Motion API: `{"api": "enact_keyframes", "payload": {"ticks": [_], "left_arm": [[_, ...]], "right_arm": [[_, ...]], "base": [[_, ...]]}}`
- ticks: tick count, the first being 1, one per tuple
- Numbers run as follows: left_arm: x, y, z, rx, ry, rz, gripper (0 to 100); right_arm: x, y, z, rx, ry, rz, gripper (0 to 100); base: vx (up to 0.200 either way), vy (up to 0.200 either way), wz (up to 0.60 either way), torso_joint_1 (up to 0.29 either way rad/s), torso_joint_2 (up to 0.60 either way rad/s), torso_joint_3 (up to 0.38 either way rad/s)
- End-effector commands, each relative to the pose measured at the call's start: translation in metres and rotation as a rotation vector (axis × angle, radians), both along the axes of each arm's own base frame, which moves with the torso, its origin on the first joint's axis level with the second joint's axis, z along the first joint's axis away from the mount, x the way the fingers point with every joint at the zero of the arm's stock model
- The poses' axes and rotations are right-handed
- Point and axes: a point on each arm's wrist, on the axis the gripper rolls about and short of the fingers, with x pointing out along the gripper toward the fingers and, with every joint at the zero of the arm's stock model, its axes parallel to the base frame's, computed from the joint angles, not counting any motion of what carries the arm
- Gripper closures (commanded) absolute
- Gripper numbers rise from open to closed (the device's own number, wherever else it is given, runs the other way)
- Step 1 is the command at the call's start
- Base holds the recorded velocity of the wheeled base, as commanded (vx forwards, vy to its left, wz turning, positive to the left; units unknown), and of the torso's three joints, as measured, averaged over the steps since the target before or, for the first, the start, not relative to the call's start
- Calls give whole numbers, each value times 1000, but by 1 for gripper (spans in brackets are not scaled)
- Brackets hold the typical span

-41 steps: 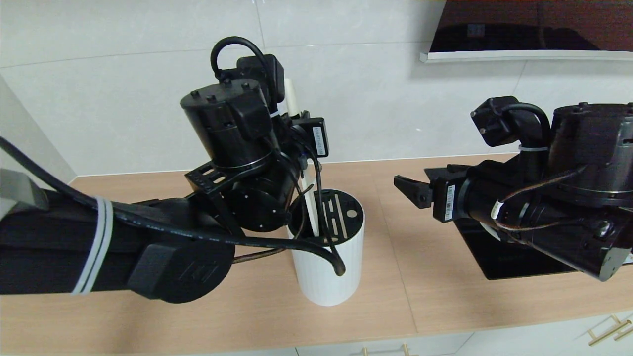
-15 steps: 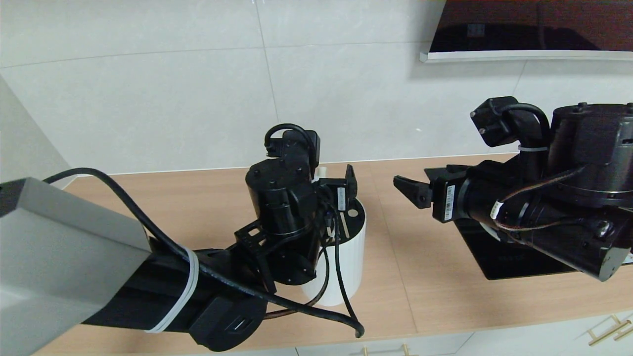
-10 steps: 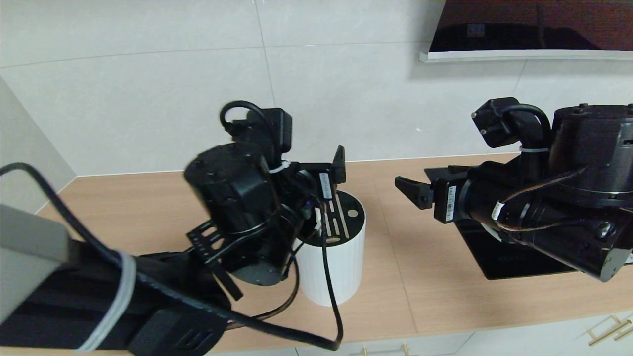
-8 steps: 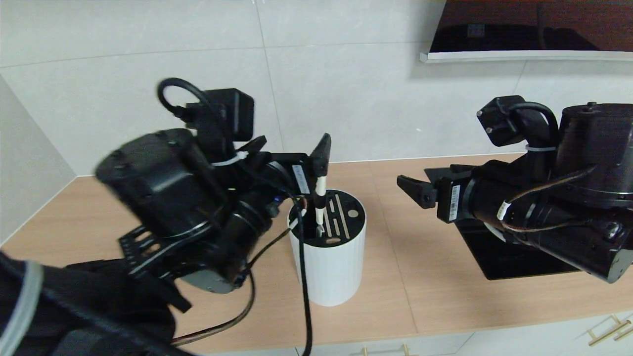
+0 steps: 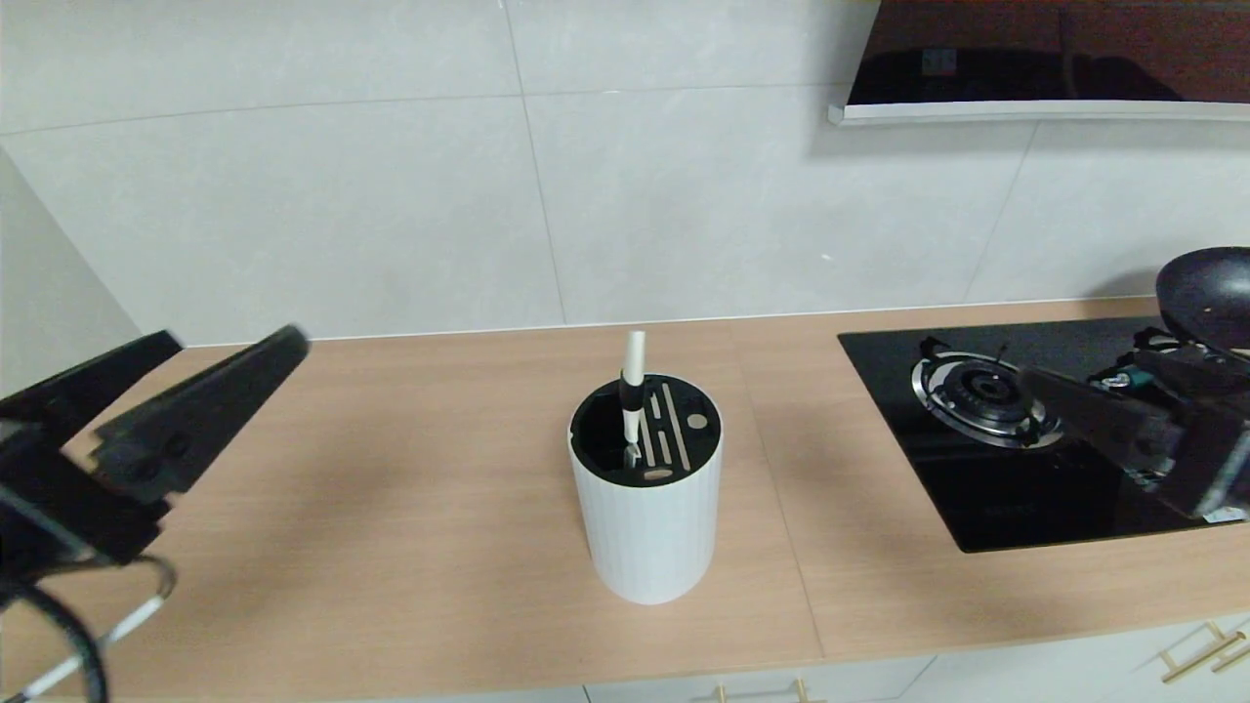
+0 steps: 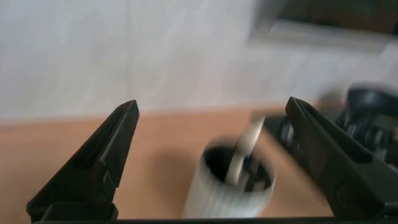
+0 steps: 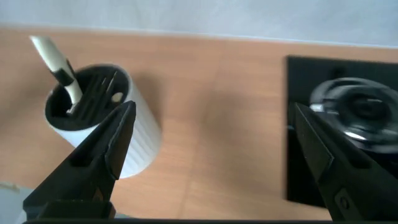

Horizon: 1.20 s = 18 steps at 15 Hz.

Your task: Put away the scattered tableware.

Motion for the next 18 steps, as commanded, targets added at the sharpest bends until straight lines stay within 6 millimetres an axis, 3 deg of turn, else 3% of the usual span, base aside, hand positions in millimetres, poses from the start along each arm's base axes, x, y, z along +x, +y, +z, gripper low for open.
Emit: {"api": "enact_keyframes", "payload": {"ticks": [1,3,6,8,12,14,18], "left_arm": [[-76,55,-30,-19,14,50,0],[-101,65,-47,-3,32,95,0],[-127,69,-66,-10,10,250,0],[-134,67,-86,-2,5,333,0],[-127,63,-140,84,59,525,0],[-118,63,-159,98,77,555,0],[-117,60,-167,188,115,416,0]], "right_arm": [[-85,-66,-18,108,-209,-187,0],[-117,-80,-24,112,-244,-259,0],[-160,-91,-52,23,-220,-341,0],[-174,-90,-69,-2,-201,-422,0],[-173,-83,-83,-12,-198,-607,0],[-169,-80,-111,-47,-163,-579,0],[-145,-79,-161,-78,-50,-525,0]], "base": [[0,0,0,0,0,0],[0,0,0,0,0,0],[0,0,0,0,0,0],[0,0,0,0,0,0],[0,0,0,0,0,0],[0,0,0,0,0,0],[0,0,0,0,0,0]]}}
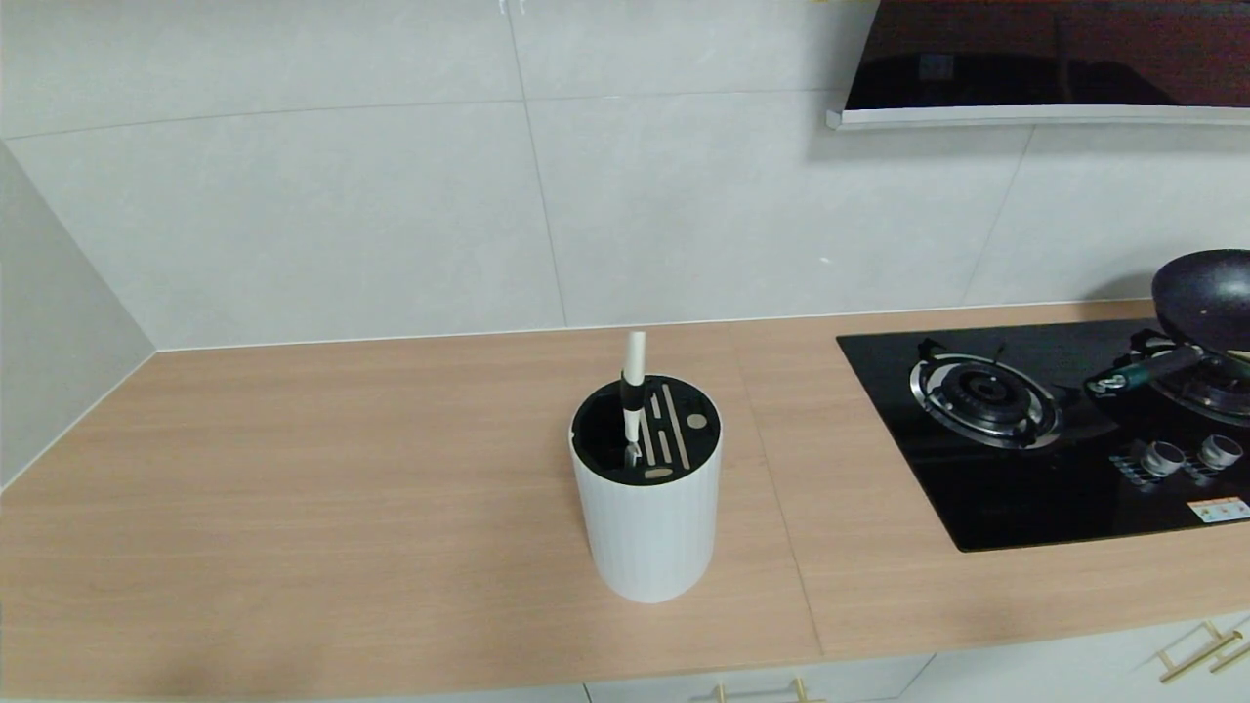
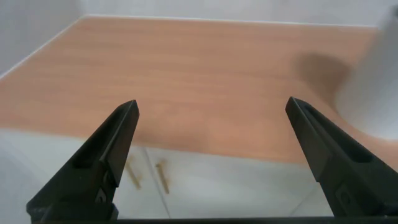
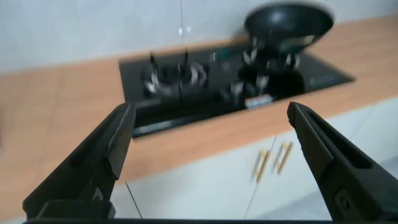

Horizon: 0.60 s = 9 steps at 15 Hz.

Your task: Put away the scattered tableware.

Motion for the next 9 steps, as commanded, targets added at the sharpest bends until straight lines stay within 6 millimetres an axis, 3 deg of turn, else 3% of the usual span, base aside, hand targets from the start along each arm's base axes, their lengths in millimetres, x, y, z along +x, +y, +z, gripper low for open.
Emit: {"api": "enact_keyframes", "payload": {"ticks": [1,4,9], "left_arm": [[0,-2,-4,-2,23,-86,0],[1,-3,-5,56,43,-119,0],[1,-3,-4,6,34,-120,0]], "right_arm": [[6,2,-19,-2,51,71,0],[6,7,-24,-12,104,307,0],[6,6,-23,-11,95,290,0]], "base": [[0,0,0,0,0,0],[0,0,0,0,0,0],[0,0,0,0,0,0]]}}
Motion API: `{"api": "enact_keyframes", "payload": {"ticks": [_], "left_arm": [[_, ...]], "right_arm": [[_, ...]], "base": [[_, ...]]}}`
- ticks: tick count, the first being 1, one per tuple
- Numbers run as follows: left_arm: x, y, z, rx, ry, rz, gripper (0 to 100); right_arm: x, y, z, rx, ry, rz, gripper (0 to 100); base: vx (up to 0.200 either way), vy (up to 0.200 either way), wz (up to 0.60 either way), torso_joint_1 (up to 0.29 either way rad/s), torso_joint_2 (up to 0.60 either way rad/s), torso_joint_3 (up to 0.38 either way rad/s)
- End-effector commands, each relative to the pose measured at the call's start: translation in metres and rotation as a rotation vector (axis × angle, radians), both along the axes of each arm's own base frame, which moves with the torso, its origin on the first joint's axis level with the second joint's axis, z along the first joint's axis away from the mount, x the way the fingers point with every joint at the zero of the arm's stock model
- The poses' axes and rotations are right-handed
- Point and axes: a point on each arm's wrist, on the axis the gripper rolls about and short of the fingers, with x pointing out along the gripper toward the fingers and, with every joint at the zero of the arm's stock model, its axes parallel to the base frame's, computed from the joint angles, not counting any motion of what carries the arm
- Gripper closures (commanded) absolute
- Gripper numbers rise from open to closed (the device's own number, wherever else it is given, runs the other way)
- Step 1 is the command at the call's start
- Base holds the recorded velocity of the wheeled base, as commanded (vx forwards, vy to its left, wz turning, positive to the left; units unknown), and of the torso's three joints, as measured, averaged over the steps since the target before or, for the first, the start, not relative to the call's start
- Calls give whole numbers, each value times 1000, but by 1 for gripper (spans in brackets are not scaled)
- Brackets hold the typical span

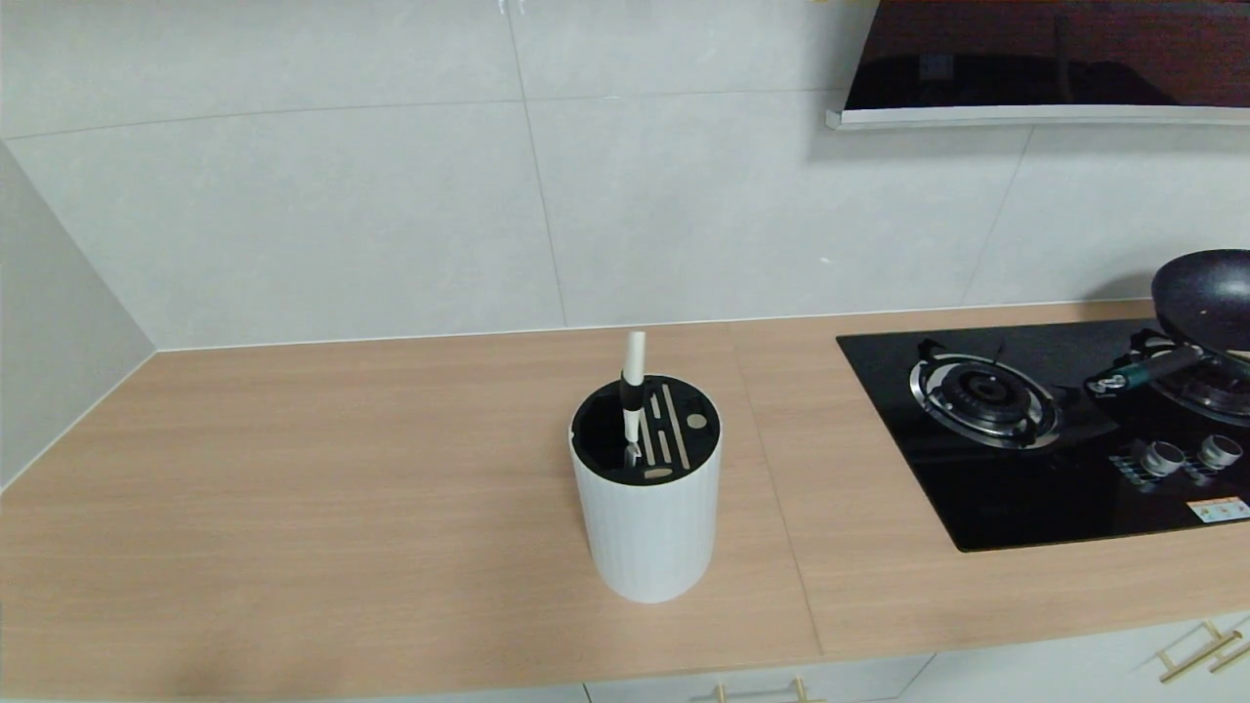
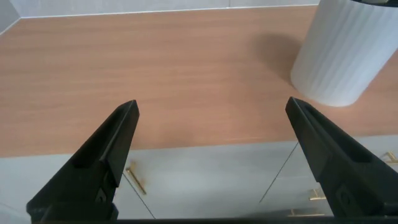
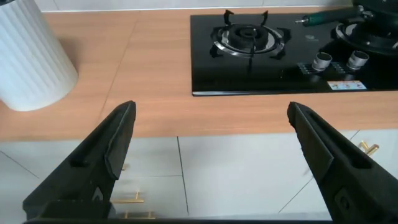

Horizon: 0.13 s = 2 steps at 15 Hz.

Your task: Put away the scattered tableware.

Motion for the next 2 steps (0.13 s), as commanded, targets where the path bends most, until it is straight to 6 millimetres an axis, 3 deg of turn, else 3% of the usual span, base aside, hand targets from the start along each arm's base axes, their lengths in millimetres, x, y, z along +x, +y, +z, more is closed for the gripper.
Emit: {"api": "enact_keyframes", "payload": {"ticks": [1,2], "left_arm": [[0,0,0,0,1,2,0],[0,0,0,0,3,2,0]], "right_arm": [[0,0,0,-1,6,1,0],[0,0,0,-1,6,-2,0]], "base": [[0,0,0,0,0,0],[0,0,0,0,0,0]]}}
